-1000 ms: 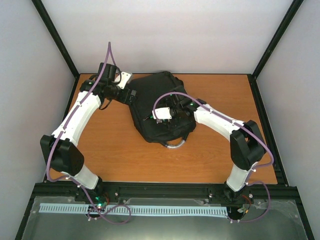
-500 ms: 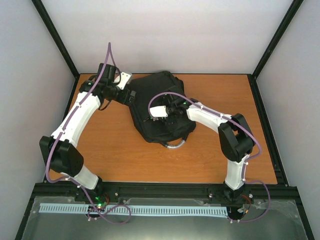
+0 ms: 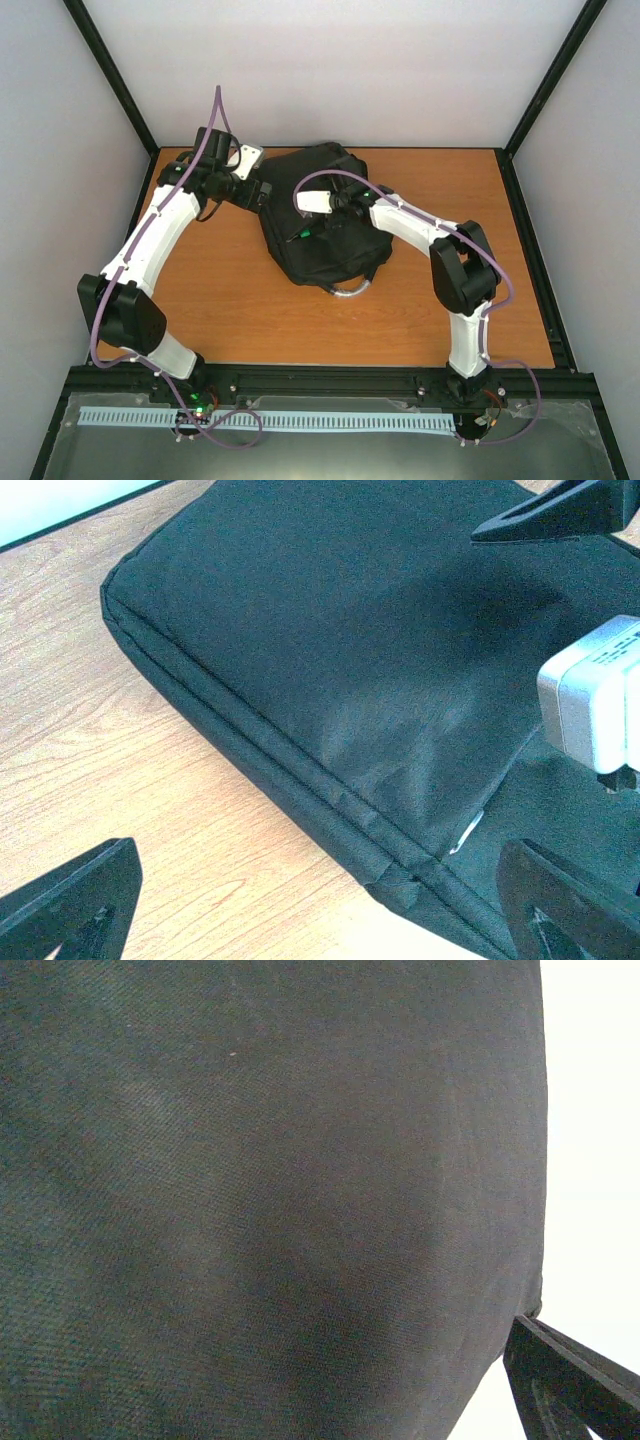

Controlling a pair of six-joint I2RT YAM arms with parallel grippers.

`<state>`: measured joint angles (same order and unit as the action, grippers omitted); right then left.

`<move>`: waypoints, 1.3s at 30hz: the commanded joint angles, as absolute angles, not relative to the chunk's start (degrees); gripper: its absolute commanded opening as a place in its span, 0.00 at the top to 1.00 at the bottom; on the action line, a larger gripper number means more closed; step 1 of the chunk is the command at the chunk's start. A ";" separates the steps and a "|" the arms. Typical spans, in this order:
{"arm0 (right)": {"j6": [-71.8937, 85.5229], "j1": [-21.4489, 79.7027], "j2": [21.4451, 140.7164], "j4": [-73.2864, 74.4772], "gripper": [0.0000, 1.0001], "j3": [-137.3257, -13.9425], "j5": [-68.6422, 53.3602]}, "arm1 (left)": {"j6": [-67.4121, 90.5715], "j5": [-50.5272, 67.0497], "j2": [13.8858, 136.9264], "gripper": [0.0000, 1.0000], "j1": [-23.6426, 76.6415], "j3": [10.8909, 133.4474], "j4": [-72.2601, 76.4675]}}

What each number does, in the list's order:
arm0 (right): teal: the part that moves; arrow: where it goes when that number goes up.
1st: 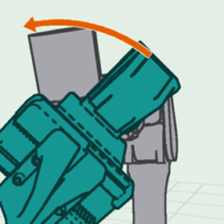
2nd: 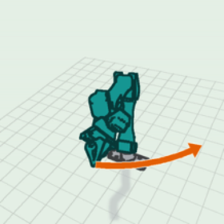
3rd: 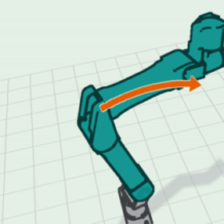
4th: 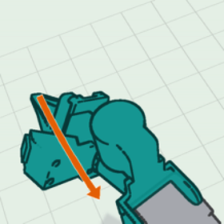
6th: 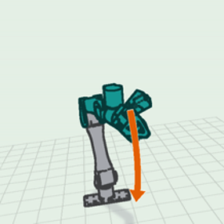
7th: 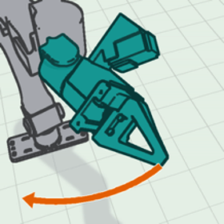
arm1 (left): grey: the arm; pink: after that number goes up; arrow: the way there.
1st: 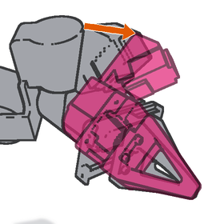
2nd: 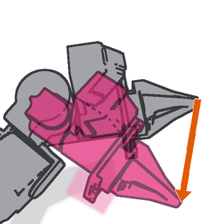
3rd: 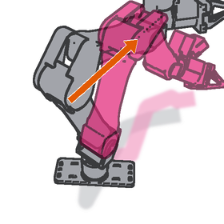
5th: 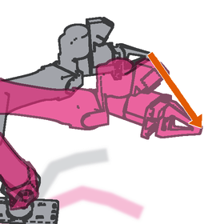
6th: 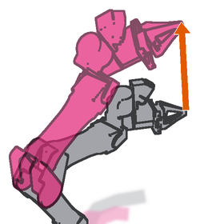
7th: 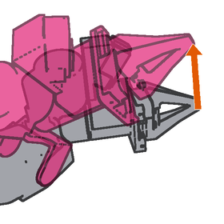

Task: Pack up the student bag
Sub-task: Place the stationery in the student bag.

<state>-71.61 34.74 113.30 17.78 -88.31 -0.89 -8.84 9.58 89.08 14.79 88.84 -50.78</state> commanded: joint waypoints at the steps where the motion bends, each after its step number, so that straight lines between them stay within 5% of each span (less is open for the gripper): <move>1: -68.55 34.71 113.77 17.85 0.00 -89.65 1.10 | -9.11 10.05 87.49 0.00 14.68 88.60 -50.85; 18: -52.15 36.25 106.37 36.03 0.00 -90.53 -14.42 | 10.34 14.29 86.41 0.00 10.04 80.52 -48.24; 26: -30.25 35.59 114.00 53.39 0.00 -108.25 -30.55 | 22.68 37.27 85.62 0.29 1.10 69.10 -41.05; 39: -8.98 35.60 112.26 49.00 0.24 -98.12 -39.74 | 30.44 44.14 89.98 0.28 0.84 64.43 -35.29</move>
